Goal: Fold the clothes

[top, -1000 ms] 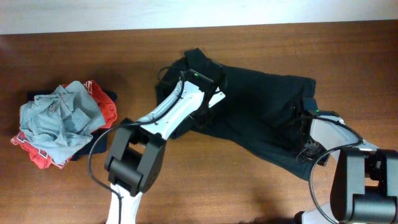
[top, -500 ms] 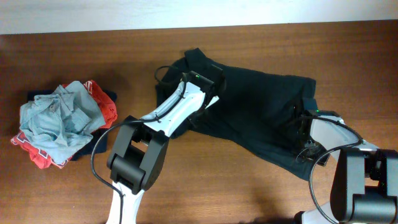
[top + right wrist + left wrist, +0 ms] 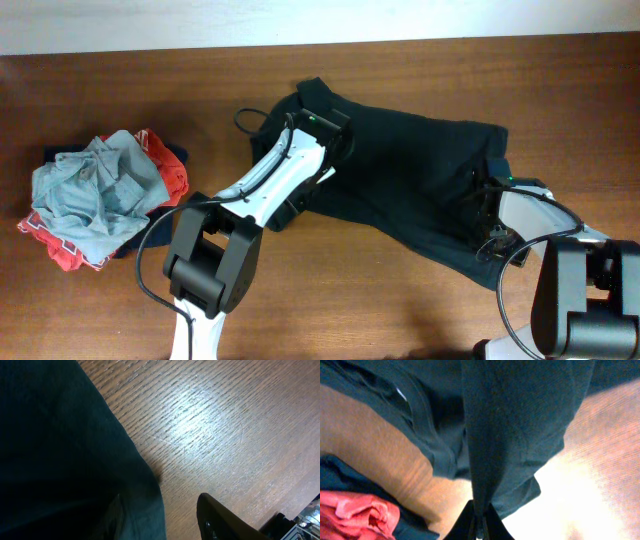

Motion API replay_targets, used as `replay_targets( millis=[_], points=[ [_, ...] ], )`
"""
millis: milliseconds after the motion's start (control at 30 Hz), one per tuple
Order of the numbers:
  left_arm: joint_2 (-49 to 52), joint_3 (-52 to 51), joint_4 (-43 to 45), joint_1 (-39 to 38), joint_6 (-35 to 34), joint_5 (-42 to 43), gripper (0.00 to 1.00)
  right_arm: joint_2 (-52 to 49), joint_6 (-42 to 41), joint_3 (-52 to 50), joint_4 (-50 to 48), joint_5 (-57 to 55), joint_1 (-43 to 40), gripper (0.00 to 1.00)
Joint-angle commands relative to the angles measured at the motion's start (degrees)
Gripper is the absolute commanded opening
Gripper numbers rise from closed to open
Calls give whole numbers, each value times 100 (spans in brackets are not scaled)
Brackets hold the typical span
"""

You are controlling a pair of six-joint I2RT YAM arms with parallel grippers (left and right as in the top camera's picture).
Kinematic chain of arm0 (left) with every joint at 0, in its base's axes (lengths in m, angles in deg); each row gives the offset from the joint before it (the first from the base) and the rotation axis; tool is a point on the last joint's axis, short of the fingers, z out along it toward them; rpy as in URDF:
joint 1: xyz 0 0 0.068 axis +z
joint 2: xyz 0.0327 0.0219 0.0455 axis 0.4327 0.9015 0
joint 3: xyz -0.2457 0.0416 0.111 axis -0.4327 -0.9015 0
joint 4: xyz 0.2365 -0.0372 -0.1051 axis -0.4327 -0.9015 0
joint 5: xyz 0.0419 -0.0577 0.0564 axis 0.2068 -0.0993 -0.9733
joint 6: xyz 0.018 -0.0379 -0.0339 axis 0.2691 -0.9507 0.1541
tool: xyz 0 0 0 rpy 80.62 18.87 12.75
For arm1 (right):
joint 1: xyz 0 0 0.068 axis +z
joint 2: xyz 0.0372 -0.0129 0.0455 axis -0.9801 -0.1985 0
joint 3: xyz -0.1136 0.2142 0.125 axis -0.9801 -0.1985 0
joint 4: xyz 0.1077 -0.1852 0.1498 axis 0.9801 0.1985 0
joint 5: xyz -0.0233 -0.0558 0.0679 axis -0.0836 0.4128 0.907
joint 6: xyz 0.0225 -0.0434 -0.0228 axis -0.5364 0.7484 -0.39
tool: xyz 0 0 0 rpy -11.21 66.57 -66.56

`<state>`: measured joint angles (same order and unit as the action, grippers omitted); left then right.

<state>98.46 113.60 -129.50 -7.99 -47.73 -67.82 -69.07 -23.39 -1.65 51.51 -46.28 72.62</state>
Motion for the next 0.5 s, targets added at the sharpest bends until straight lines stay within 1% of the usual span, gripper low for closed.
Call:
replay_targets(
  millis=[0,67,167,333,467],
  points=[
    [-175,96,-269,39,-76,-74,6,-90,-90,-48,-168,415,-15,52],
    [-177,96,-448,39,-79,-15,6,-90,-90,-48,-170,415,-15,52],
    [-188,101,-697,39,-68,337,6,-90,-90,-48,-170,415,-15,52],
    [-197,101,-1276,35,59,1067,6,-90,-92,-48,-173,415,-15,53],
    [-197,101,-1572,33,387,1792,7,-90,-92,-48,-175,415,-15,52]
  ],
)
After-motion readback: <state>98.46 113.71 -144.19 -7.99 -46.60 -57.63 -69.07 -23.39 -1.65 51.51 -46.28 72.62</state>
